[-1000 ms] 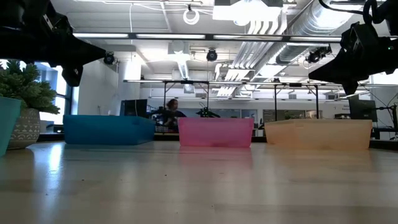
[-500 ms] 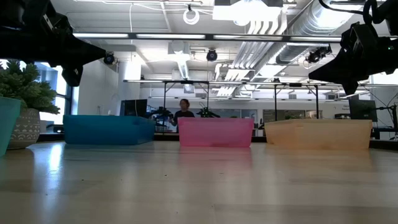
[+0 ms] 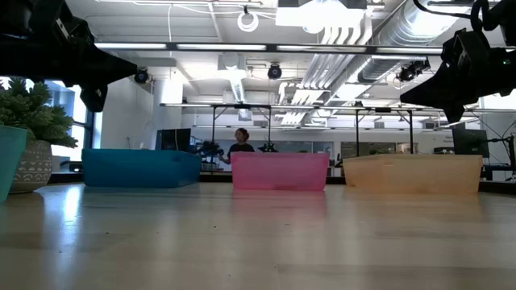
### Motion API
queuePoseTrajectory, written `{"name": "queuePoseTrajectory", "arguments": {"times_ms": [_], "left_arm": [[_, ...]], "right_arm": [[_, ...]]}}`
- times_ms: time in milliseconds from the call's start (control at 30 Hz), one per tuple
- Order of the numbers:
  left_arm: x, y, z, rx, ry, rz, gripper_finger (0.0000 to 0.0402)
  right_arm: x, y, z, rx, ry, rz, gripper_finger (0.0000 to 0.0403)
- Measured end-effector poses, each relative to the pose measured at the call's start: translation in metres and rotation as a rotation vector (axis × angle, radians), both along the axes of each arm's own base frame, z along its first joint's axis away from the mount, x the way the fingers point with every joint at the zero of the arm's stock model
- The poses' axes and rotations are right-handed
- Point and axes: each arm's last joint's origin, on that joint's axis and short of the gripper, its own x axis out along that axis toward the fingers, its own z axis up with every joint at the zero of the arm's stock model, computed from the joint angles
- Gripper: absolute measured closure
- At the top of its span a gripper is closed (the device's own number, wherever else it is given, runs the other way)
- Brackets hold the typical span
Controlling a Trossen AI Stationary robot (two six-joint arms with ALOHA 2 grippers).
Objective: Sort crayons/erasers/pens/pencils in bins
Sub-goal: Return to Home Position
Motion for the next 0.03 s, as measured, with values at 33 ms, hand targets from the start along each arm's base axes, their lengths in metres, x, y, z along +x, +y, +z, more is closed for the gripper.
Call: {"name": "queuePoseTrajectory", "arguments": {"times_ms": [33], "left_arm": [[0.0000,0.0000,0.0000,0.000,0.000,0.000,0.0401]], "right_arm": [[0.0000,0.0000,0.0000,0.001,0.000,0.000,0.0403]]}}
